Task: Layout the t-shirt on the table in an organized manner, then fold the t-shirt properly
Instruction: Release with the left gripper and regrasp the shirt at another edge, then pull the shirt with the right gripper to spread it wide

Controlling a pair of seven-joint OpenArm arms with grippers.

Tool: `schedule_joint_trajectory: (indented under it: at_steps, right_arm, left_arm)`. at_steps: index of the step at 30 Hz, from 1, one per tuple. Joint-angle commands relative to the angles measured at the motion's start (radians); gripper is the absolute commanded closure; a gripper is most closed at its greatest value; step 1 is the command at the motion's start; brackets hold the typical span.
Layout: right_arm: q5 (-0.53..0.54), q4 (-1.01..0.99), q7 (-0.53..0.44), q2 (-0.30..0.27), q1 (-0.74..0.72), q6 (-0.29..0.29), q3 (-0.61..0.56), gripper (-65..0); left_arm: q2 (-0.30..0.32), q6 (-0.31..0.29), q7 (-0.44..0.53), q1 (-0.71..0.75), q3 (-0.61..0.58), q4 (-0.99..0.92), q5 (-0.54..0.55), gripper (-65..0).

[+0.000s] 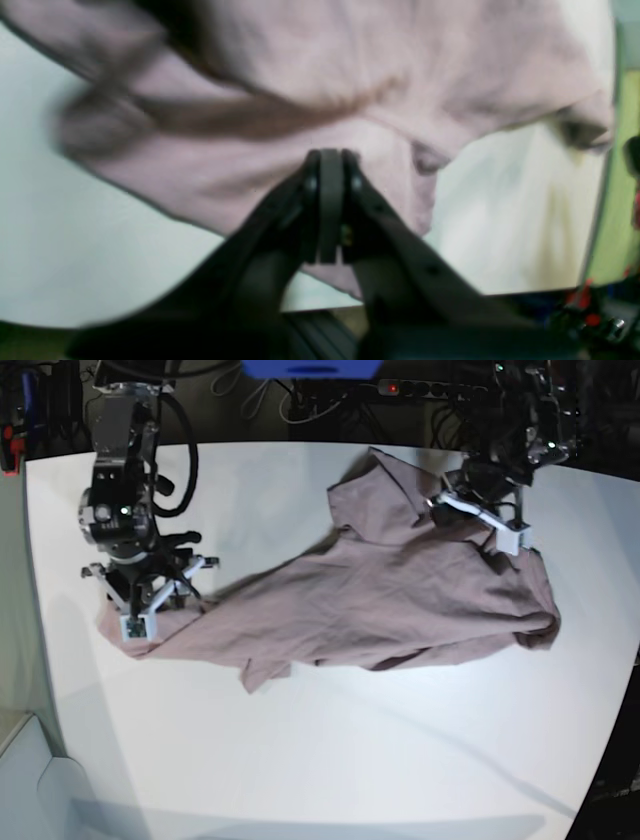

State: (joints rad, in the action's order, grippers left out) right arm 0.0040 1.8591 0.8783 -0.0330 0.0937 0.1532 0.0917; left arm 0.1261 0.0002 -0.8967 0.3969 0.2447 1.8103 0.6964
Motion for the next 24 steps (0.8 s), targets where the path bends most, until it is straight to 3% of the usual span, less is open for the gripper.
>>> schedule_joint_trajectory:
  at_steps: [1, 7, 12, 16, 24]
  right_arm:
    - [0.001, 0.020, -0.020, -0.006, -0.012, -0.004, 0.001, -27.7]
    - [0.001, 0.020, -0.020, -0.017, -0.008, -0.004, 0.003, -27.7]
    - [0.001, 0.020, -0.020, -0.049, -0.008, -0.004, 0.006, -27.7]
    - [0.001, 0.020, -0.020, -0.055, -0.018, -0.004, 0.041, -27.7]
    - [0.001, 0.020, -0.011, -0.054, -0.074, -0.004, 0.009, -28.1]
  left_arm:
    - [-0.009, -0.002, 0.006, -0.013, -0.015, -0.002, -0.022, -0.2]
    - [-0.021, -0.006, 0.007, -0.042, -0.034, -0.125, -0.156, -0.2]
    - [0.096, -0.006, 0.011, -0.022, -0.031, -0.186, -0.156, -0.2]
    - [0.163, -0.006, 0.073, 0.030, 0.028, -0.198, -0.156, -0.2]
    - [0.203, -0.006, 0.103, 0.056, 0.112, -0.197, -0.156, -0.2]
